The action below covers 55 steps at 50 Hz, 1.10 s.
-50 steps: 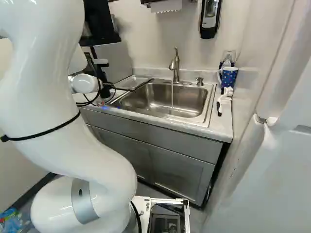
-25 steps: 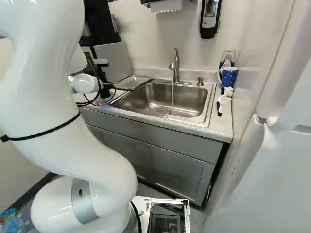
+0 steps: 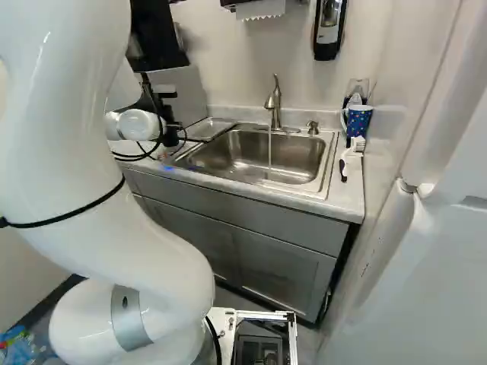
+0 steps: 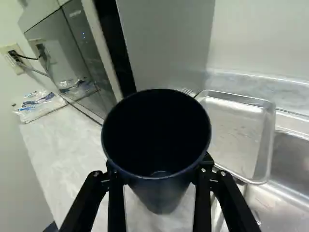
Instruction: Rinse the cup and place it in the tray
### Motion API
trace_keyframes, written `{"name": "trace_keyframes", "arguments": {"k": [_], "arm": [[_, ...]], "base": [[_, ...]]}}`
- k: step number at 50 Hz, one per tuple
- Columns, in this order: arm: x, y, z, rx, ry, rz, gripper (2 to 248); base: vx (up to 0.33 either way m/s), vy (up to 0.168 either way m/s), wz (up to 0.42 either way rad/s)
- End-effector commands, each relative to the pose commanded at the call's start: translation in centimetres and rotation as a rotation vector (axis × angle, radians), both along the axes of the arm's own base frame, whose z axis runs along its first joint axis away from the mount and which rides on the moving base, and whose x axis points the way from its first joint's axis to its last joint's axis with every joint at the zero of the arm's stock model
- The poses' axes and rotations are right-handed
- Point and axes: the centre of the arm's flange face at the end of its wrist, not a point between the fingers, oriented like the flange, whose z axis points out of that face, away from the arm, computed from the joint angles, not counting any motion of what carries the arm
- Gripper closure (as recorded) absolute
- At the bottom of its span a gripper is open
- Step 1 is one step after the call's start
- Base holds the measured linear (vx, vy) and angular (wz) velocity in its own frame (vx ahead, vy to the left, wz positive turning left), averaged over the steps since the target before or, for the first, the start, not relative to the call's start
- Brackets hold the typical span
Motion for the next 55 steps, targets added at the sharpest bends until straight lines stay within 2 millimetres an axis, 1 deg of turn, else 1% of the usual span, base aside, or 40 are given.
{"name": "trace_keyframes", "arguments": {"k": [15, 31, 40, 55], "arm": [[0.9, -2.0, 1.6, 0.012, -0.031, -0.043, 126], [2.0, -3.3, 3.4, 0.024, -0.063, -0.074, 126], [3.0, -4.1, 3.4, 0.024, -0.064, -0.095, 126], [4.6, -6.0, 3.3, 0.023, -0.066, -0.139, 126]], "base": [[0.000, 0.000, 0.000], [0.000, 0.000, 0.000], [0.000, 0.000, 0.000], [0.000, 0.000, 0.000]]}}
